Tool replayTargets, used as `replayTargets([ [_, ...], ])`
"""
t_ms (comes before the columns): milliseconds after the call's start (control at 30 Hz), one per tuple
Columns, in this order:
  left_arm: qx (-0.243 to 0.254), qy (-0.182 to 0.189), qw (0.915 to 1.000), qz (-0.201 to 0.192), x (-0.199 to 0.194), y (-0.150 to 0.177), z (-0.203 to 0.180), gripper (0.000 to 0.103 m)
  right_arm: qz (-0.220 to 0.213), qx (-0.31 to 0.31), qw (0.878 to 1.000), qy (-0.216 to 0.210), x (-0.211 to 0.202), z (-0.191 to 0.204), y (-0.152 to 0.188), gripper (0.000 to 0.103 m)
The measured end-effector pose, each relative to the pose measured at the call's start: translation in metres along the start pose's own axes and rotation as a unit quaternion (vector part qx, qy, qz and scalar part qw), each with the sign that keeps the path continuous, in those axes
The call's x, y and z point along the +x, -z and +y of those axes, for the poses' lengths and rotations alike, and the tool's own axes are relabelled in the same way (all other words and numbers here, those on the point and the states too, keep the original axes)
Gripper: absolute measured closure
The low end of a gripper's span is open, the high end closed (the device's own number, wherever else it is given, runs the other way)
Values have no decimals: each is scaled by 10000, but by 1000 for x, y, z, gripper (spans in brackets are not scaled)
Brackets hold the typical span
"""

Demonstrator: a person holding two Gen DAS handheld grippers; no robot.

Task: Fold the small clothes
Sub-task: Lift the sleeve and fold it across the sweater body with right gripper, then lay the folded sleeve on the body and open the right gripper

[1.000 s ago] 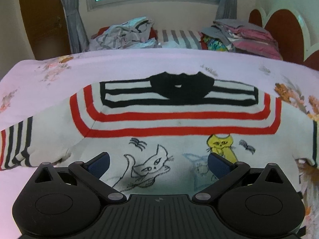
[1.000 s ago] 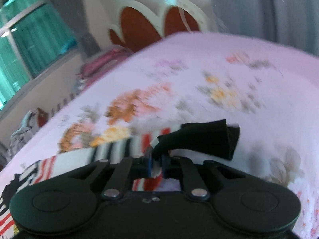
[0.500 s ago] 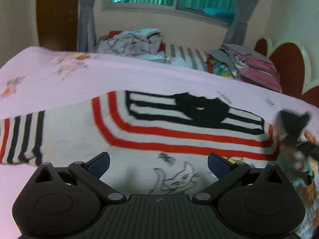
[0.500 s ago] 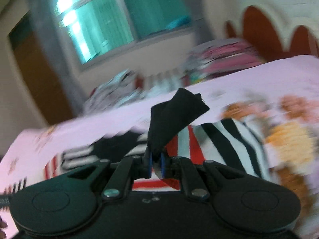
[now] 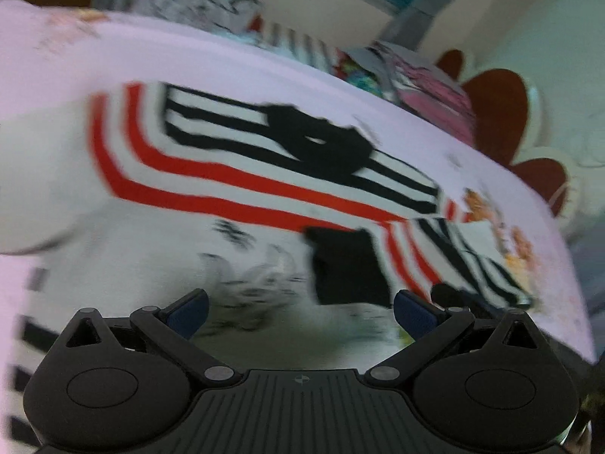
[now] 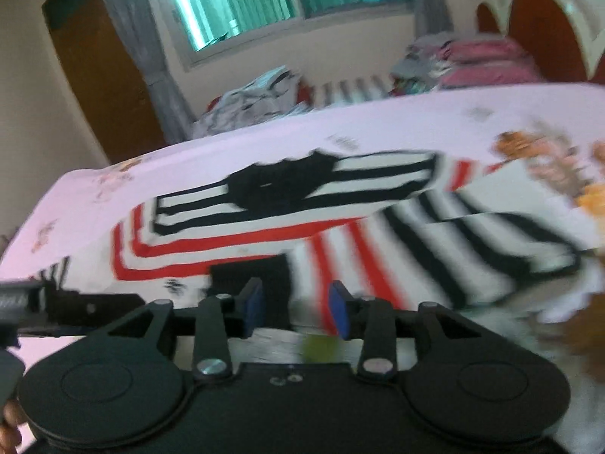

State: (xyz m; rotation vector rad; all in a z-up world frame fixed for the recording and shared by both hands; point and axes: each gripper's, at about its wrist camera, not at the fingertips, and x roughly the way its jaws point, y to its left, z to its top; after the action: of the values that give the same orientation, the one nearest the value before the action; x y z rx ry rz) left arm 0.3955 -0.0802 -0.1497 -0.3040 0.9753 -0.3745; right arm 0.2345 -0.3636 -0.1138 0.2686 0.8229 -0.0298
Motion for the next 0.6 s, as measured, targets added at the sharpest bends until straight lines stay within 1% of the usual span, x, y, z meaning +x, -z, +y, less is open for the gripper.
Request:
replayTargets([
  [67, -49, 131, 9999, 27, 15, 1, -8, 1, -30, 59, 9997, 235, -14, -11, 11, 61],
  [100, -58, 202, 9998, 37, 22, 0, -11, 3, -28, 101, 9993, 358, -18, -20, 13, 60],
  [133, -60, 215, 9997, 34, 29, 0, -14, 9, -32, 138, 9987, 488, -22, -28, 16, 59],
  [167, -50, 232, 9997, 47, 36, -1, -16, 25, -34, 175, 9980, 604, -25, -36, 20, 58],
  [200, -61, 343, 9994, 78, 43, -3, -16, 37, -20, 225, 9972, 713, -26, -44, 22, 58],
  [267, -131, 428, 9989, 134, 55, -3, -18, 46, -3, 348, 9954, 888, -25, -56, 26, 58],
  [333, -65, 381, 9992, 124, 62, -3, -22, 46, 7, 430, 9938, 1027, -24, -66, 28, 58],
  [367, -8, 373, 9993, 88, 64, -3, -26, 47, 24, 458, 9932, 1066, -22, -70, 29, 58],
  [400, 29, 386, 9992, 56, 65, -3, -28, 62, 45, 478, 9928, 1100, -20, -74, 29, 58],
  [433, 57, 386, 9992, 58, 66, -2, -28, 70, 63, 482, 9922, 1150, -16, -77, 29, 57],
  [467, 17, 425, 9991, 62, 67, -3, -27, 90, 70, 475, 9917, 1192, -13, -79, 29, 56],
  [500, -90, 462, 9989, 70, 68, -5, -24, 95, 77, 469, 9915, 1214, -12, -80, 29, 55],
  [533, -183, 507, 9985, 21, 67, -7, -22, 95, 98, 459, 9913, 1228, -7, -82, 29, 54],
  [600, -214, 553, 9981, -188, 61, -13, -20, 96, 140, 418, 9915, 1228, -2, -82, 27, 54],
])
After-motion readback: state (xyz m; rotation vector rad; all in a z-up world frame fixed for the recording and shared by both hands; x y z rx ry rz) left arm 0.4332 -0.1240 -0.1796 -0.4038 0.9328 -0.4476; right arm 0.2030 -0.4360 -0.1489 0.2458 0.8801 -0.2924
